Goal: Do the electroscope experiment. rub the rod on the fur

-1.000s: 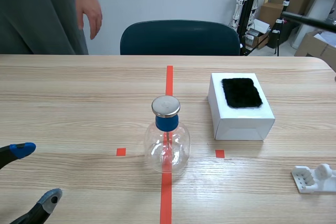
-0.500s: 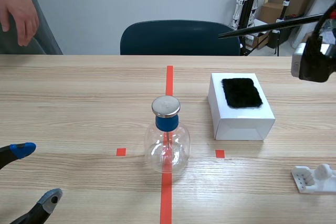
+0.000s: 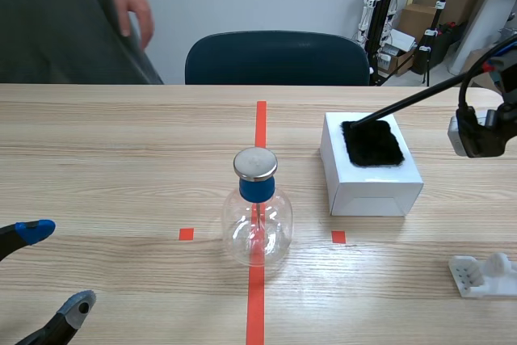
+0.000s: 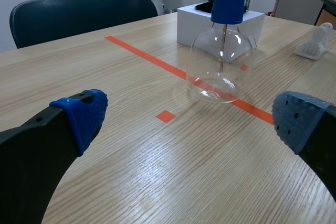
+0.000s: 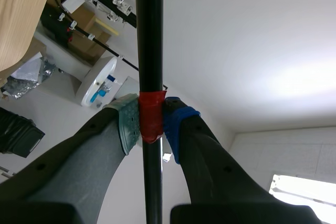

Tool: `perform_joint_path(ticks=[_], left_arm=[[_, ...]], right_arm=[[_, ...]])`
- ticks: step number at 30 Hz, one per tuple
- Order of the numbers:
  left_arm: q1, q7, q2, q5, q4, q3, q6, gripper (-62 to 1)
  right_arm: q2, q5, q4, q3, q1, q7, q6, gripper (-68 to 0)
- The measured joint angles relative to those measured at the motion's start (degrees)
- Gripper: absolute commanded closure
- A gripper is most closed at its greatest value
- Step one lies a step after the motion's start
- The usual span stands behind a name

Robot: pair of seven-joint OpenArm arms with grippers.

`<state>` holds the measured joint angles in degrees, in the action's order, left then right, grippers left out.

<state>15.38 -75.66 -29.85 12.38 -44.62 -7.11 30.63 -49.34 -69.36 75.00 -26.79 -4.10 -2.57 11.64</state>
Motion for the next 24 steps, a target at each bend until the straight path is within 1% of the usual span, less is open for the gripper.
perform_joint_path(ticks=[1,10,13,15,19,24], left_arm=[[0.0,0.0,0.0,0.0,0.0,0.0,0.0,-62.3],[0.0,0.0,0.0,0.0,0.0,0.0,0.0,-62.3],[0.0,0.0,0.0,0.0,0.0,0.0,0.0,-62.3],[0.0,0.0,0.0,0.0,0.0,0.0,0.0,-62.3],[0.0,0.0,0.0,0.0,0.0,0.0,0.0,-62.3],[0.0,0.0,0.0,0.0,0.0,0.0,0.0,-62.3]], right_arm=[[0.0,-0.6,-0.3,0.0,0.0,0.1,0.0,0.0],[0.1,-0.5,-1.5,0.1,0.3,2.6,-0.1,0.1],[0.1,-0.8,-1.5,0.1,0.3,2.6,-1.1,0.1],[0.1,-0.8,-1.5,0.1,0.3,2.5,-1.4,0.1],[0.1,-3.5,-1.5,0.1,0.3,2.2,-1.4,0.1],[0.1,-3.8,-1.7,0.5,0.3,3.0,-1.3,0.1]])
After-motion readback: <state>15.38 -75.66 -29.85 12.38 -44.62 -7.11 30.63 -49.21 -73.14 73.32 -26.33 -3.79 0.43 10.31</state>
